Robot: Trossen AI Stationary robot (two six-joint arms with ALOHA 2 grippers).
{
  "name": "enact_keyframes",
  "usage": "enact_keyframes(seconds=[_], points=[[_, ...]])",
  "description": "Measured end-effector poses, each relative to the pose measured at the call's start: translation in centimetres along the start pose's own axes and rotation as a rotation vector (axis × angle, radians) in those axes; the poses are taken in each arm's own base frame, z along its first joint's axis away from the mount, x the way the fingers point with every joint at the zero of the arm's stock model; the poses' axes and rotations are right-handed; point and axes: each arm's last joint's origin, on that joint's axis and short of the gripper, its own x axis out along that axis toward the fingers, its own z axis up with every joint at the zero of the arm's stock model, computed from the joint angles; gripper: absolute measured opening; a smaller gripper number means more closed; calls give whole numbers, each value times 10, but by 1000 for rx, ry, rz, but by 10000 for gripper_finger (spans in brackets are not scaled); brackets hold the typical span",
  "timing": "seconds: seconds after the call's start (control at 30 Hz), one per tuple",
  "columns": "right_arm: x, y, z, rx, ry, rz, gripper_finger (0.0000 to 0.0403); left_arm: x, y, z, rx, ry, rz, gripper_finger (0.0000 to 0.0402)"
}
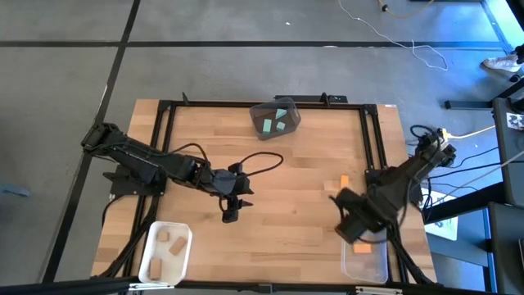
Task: Sort & place blocks by color
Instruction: Put the orange block into the transparent bin
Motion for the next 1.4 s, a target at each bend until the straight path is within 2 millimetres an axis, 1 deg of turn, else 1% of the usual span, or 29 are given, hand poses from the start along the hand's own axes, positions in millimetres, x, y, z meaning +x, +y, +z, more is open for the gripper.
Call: enact_keyframes(seconds=[0.23,0.3,0.43,0.53,0.6,0.63,0.8,0.9,1.1,1.4], points=[[0,-13,48,353,-15,1,200,0,0,0,5,5,1,169],[6,-19,60,418,-15,-23,200,0,0,-1,5,11,3,169],[28,-36,78,489,29,-106,200,0,1,-2,6,19,6,169],[51,-50,83,455,69,-184,200,0,1,-2,6,19,6,169],[64,-58,85,463,99,-193,200,0,1,-2,4,19,7,169],[70,-61,87,464,116,-180,200,0,2,-1,2,18,9,169],[101,-73,99,449,78,-35,200,1,8,0,-66,15,26,169],[117,-85,102,489,111,-49,200,1,11,1,-101,15,34,169],[141,-107,103,574,171,-115,200,1,13,1,-140,12,41,169],[169,-118,117,593,114,22,200,2,16,2,-188,9,50,169]])
